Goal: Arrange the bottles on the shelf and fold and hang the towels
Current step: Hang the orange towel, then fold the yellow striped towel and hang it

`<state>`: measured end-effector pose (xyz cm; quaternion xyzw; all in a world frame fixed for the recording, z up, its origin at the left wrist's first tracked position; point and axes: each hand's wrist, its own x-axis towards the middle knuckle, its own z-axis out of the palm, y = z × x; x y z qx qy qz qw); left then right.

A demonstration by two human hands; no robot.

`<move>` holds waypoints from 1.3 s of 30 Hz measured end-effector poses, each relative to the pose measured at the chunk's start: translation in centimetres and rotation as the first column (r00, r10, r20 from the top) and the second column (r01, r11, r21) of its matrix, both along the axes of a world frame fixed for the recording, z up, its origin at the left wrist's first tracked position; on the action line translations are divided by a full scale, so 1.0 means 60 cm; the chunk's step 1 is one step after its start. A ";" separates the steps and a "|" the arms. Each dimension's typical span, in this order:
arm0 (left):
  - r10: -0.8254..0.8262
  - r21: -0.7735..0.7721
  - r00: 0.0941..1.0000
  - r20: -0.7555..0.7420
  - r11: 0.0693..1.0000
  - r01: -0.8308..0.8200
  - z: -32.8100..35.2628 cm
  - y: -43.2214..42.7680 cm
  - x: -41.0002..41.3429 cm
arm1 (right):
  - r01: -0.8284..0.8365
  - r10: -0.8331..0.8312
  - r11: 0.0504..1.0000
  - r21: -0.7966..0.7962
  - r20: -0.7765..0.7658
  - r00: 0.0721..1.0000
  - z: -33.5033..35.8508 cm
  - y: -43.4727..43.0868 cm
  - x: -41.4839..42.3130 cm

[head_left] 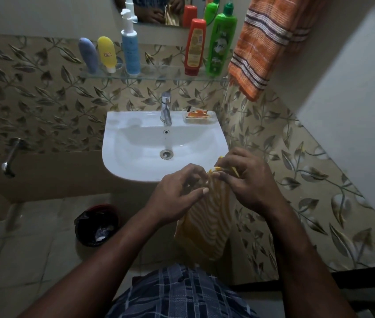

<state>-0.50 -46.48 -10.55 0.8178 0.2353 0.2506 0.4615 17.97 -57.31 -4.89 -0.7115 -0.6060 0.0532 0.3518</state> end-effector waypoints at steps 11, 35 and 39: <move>-0.189 -0.374 0.977 0.101 0.903 0.213 0.016 0.025 0.009 | -0.065 0.064 0.998 0.022 0.031 0.997 0.018 0.003 0.004; -0.232 0.102 0.903 -0.362 0.953 0.286 -0.028 0.071 -0.035 | 0.426 -0.433 0.866 0.262 -0.032 0.901 0.019 0.012 0.022; 0.052 0.258 0.879 -0.473 0.963 0.082 -0.039 0.080 -0.038 | 0.407 -0.410 0.876 0.258 -0.046 0.911 0.015 0.012 0.020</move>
